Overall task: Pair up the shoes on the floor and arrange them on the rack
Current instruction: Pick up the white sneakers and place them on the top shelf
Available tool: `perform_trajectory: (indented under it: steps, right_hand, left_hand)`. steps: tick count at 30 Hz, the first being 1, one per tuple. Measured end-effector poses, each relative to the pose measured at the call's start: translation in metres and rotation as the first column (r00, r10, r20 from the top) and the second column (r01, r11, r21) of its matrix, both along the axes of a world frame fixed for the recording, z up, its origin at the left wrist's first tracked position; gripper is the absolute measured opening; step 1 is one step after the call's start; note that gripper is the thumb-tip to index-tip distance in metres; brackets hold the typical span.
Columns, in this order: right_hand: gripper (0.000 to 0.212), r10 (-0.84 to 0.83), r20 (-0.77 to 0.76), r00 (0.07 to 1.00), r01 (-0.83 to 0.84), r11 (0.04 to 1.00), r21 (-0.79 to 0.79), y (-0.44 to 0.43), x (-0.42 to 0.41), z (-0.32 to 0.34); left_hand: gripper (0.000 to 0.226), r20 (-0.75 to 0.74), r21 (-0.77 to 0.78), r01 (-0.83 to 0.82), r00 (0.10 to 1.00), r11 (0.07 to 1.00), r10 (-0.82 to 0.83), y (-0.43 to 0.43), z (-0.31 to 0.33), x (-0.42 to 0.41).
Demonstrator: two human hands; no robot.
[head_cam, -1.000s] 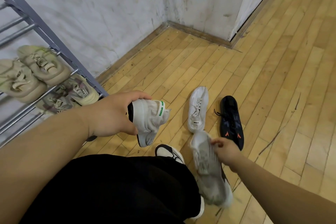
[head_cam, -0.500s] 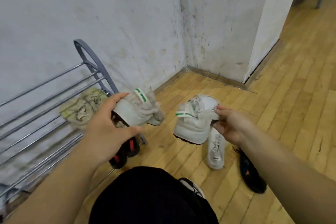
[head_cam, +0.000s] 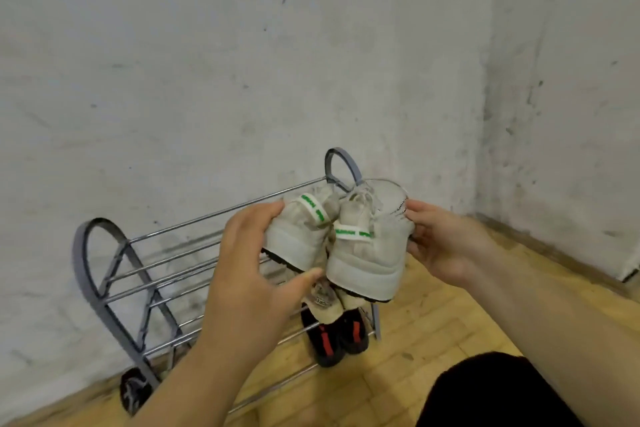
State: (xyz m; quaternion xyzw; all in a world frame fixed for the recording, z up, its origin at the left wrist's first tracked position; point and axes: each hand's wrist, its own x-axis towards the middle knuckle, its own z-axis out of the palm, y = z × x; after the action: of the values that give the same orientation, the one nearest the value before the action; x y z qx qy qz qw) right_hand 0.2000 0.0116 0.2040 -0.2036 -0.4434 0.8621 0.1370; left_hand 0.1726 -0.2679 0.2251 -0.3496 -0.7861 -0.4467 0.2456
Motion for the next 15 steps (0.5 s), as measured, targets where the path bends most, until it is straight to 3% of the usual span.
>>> perform_trajectory:
  steps: [8, 15]
  right_hand:
    - [0.03, 0.034, -0.048, 0.998, -0.03, 0.997, 0.073, -0.057, -0.079, 0.029]
    - [0.031, -0.011, 0.035, 0.999, 0.008, 0.996, 0.089, -0.073, -0.134, 0.012]
  left_hand:
    - [0.082, -0.177, 0.103, -0.224, 0.955, 0.969, 0.239, -0.059, -0.021, -0.055]
    - [0.083, -0.036, 0.172, -0.353, 0.931, 0.92, 0.364, -0.087, -0.041, -0.114]
